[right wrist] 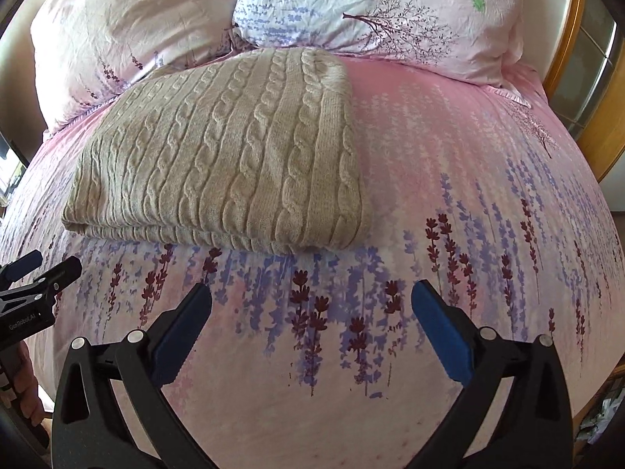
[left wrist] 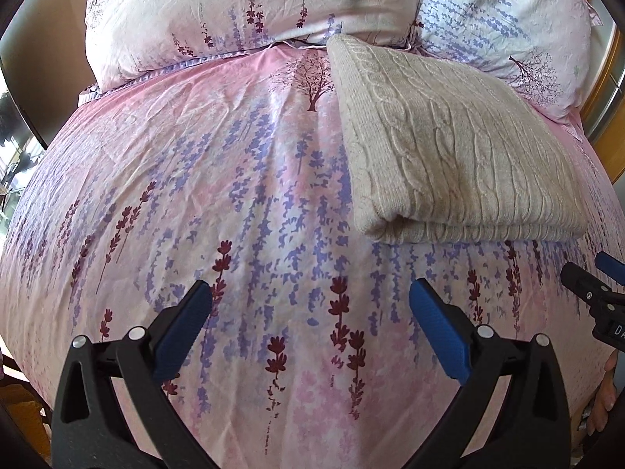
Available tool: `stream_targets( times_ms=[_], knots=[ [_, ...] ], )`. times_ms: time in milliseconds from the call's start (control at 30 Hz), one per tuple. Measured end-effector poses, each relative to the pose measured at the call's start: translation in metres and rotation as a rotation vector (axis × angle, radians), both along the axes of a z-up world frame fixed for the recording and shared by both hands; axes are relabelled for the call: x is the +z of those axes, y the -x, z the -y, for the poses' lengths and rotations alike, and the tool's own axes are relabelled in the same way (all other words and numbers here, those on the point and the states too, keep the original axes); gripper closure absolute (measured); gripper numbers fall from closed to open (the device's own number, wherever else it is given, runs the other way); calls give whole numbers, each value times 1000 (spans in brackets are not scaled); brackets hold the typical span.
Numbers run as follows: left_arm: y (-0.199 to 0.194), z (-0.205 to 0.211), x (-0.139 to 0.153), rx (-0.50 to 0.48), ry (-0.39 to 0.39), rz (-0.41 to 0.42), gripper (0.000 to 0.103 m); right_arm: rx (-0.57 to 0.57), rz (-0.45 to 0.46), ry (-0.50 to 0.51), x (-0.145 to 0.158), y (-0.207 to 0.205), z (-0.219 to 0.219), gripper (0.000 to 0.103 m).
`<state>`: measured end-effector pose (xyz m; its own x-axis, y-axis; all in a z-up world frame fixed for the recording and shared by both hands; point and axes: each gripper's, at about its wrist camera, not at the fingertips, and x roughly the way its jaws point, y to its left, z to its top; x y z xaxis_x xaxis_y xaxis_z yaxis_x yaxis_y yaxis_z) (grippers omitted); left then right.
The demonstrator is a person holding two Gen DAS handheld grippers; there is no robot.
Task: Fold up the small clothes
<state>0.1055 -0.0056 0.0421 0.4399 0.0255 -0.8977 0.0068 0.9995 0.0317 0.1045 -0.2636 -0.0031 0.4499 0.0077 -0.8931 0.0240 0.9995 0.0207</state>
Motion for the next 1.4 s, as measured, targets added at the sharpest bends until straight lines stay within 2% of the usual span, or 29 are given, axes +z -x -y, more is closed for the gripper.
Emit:
stream_targets(
  times_ms=[200,600,1400],
  knots=[
    [0,1,-4,2,-8,-7,2,-1,-33,7,-9,1,-2,1],
    [-3,3,-6,-21,-9,0,2,-42,-8,30,-10,7,-7,1],
    [-2,4,-6,-22,-11,0,2,-38,-8,31,-10,7,-7,1]
  ],
)
